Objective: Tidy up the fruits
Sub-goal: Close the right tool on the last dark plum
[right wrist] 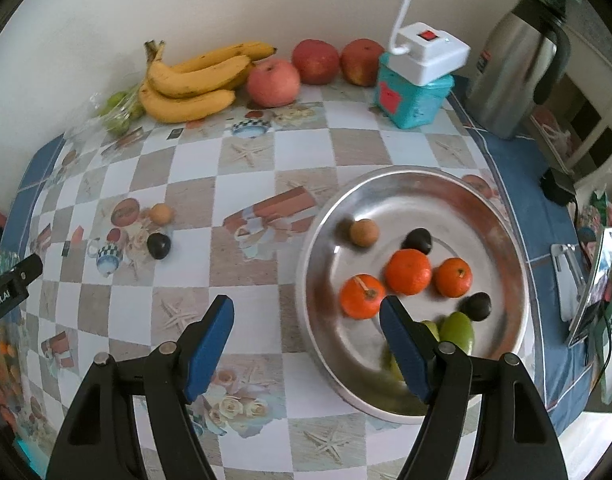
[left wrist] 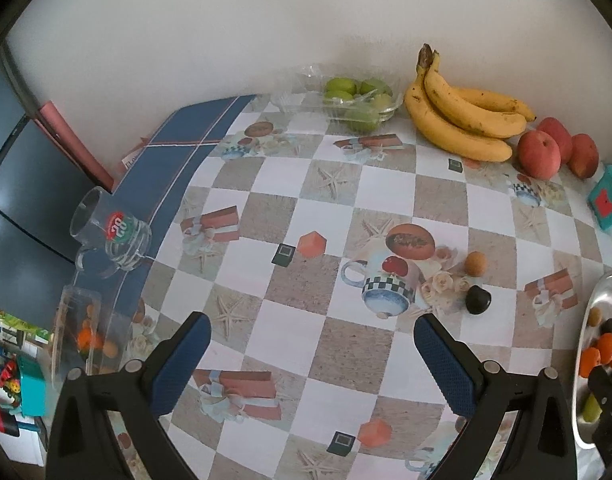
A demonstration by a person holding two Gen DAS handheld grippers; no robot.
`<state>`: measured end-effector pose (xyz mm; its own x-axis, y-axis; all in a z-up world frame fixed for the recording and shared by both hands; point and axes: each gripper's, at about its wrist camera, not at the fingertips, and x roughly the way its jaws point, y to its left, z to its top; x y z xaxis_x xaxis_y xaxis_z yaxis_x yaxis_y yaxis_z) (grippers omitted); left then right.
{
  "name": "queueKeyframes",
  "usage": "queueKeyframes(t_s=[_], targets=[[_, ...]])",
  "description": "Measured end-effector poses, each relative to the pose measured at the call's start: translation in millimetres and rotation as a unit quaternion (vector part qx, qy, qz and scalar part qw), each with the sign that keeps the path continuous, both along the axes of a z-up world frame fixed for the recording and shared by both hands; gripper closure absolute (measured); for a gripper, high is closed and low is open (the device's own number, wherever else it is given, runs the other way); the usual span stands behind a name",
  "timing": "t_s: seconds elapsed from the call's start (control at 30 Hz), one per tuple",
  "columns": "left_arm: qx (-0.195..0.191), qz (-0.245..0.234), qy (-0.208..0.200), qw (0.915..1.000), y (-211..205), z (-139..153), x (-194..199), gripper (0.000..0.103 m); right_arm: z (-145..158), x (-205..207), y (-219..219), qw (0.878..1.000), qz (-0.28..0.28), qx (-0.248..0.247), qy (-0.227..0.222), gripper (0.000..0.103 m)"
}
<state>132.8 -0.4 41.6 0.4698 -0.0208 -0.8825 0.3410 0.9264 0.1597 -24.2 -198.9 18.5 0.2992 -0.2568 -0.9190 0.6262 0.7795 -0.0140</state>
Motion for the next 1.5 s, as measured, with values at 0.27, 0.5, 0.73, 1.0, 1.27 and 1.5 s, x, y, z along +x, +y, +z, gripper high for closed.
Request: queueKeyframes(t_s=[0.27,0.5,0.73,1.0,1.27,1.5], targets=[[0.006,-0.001,0.041,0.9992,-1.4,-30.0,9.8,0.0,-19.4,18.9,15.6,0.999,0.024,0.019,0.009,0.027],[-0.006,0.018,0.056,0.9983,-0.1,-53.9,24.7,0.0,-40.9,37.7,25.8,0.998,0.045,0.049,0.008,0.027],[-0.024,0.0,0.05,0.9984,-5.2,-59.6,36.8,0.0,-55.5,55.8,31.6,0.995,0.06,0.074,0.007,0.027],[-0.057,-0.004,0.052,0.997,-6.3,-52.3,50.7,0.001,-57.5,85.9,39.4,0.994,0.096,0.06,0.008,0.027],[-0.075,-0.004,0.054,0.9957,-12.0,-52.2,61.3,0.001,-50.0,113.8,34.2,0.993,0.099,0.06,-0.022,0.028],[-0.066,0.002,0.066,0.9956,-16.5,-71.1,72.4,0.006,-51.4,133.7,37.0,0.991,0.118,0.061,-0.03,0.046]])
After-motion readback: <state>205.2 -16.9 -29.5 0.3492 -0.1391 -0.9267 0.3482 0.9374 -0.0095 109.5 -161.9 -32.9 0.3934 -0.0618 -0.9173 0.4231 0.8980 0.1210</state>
